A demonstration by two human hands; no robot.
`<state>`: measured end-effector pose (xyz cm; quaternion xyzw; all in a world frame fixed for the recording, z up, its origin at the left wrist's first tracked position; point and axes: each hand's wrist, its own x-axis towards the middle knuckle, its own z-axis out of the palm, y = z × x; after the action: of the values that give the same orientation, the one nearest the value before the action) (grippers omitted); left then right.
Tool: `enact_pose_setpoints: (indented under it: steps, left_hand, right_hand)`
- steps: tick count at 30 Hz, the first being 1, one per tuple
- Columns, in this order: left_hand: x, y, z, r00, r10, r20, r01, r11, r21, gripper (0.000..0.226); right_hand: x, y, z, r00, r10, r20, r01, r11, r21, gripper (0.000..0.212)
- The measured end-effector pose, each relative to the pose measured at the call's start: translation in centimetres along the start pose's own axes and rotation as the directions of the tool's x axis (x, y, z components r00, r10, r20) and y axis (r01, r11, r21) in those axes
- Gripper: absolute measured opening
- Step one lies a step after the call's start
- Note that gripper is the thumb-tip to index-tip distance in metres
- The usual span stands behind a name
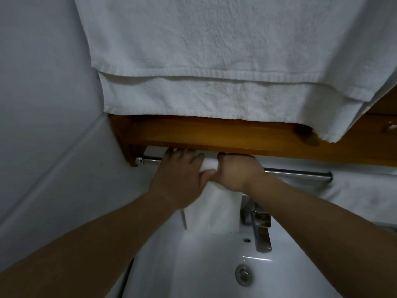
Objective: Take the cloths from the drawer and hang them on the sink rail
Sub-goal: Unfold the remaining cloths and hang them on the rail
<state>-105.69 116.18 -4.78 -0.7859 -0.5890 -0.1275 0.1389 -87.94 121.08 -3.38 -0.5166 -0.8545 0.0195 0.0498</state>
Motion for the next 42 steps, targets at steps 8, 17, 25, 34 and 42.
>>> enact_pose_setpoints:
  steps: [8,17,25,34,42]
  left_hand:
    - [2.4,0.9,-0.5,0.960,0.003,0.279,-0.012,1.000,0.029,0.064]
    - [5.0,-0.6,-0.5,0.908,-0.096,0.408,0.151,0.983,-0.103,0.082]
    - [6.9,-4.1,2.1,0.827,-0.135,0.545,0.245,0.960,-0.133,0.043]
    - [1.6,-0.2,-0.1,0.975,0.068,0.211,-0.067,0.998,-0.010,0.070]
    - [1.3,0.7,1.0,0.980,0.080,0.182,-0.088,0.996,0.036,0.069]
  right_hand:
    - [-2.1,2.1,-2.1,0.986,0.014,0.164,-0.041,0.986,0.161,0.085]
    - [-4.3,5.2,-1.1,0.995,0.094,0.035,-0.091,0.994,-0.059,0.076]
    - [-4.3,5.1,-0.3,0.993,0.093,-0.078,-0.104,0.984,-0.144,0.079]
    - [-4.6,5.2,0.0,0.988,0.077,-0.130,-0.095,0.986,-0.139,0.078]
    - [-4.5,5.7,1.0,0.982,0.022,-0.189,-0.042,0.994,-0.105,0.086]
